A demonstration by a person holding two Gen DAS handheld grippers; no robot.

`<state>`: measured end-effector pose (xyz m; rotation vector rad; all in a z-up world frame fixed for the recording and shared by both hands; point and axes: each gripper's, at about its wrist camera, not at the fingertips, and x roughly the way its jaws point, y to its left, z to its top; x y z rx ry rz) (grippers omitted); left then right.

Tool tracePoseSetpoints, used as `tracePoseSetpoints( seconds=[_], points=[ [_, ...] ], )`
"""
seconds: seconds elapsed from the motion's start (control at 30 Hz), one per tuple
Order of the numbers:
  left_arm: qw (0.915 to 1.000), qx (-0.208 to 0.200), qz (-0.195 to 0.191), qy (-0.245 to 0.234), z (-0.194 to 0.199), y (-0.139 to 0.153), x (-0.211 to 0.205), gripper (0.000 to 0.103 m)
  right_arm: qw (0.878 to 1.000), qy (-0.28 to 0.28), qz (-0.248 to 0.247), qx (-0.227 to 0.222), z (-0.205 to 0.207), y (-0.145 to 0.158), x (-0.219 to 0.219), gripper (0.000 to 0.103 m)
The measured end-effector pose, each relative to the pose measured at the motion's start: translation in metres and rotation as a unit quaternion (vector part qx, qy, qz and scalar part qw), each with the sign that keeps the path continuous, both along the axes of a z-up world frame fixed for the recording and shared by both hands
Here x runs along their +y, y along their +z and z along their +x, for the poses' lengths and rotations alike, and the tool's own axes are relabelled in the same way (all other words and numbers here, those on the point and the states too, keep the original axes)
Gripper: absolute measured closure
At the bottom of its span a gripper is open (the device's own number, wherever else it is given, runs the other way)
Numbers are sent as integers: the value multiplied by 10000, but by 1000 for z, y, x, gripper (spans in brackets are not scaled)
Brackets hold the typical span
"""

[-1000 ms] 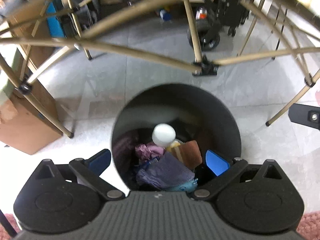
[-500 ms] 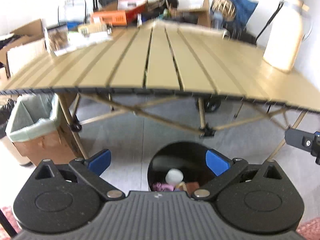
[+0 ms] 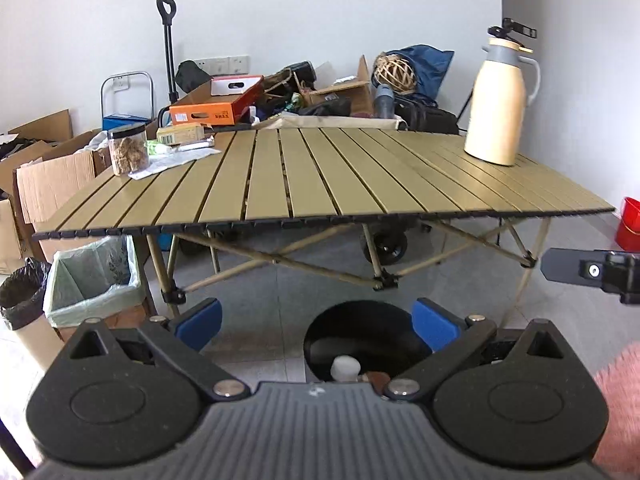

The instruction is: Collect trash

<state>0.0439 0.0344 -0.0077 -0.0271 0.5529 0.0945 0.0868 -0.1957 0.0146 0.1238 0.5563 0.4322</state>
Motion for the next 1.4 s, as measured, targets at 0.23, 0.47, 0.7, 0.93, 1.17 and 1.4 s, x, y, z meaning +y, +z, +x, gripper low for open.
tracePoseSetpoints(
  seconds=[0.23,0.47,0.7,0.93,1.17,1.4],
  points=[
    [9993,231,-290,-53,-34,-12,6,0,9992,42,-160,374,-32,-12,-3,0],
    [9980,518,-335,-103,-44,-24,5,0,9938,185,-647,881,-46,-27,8,0],
    [9971,650,-372,-157,-43,-29,3,0,9907,178,-885,1014,-54,-34,14,0],
    [9969,677,-360,-164,-43,-30,1,0,9903,174,-928,1020,-53,-34,15,0],
    [9969,686,-344,-181,-44,-30,-1,0,9906,131,-941,982,-52,-31,14,0],
    [9970,680,-322,-196,-44,-29,-3,0,9910,107,-930,957,-52,-30,13,0]
  ],
)
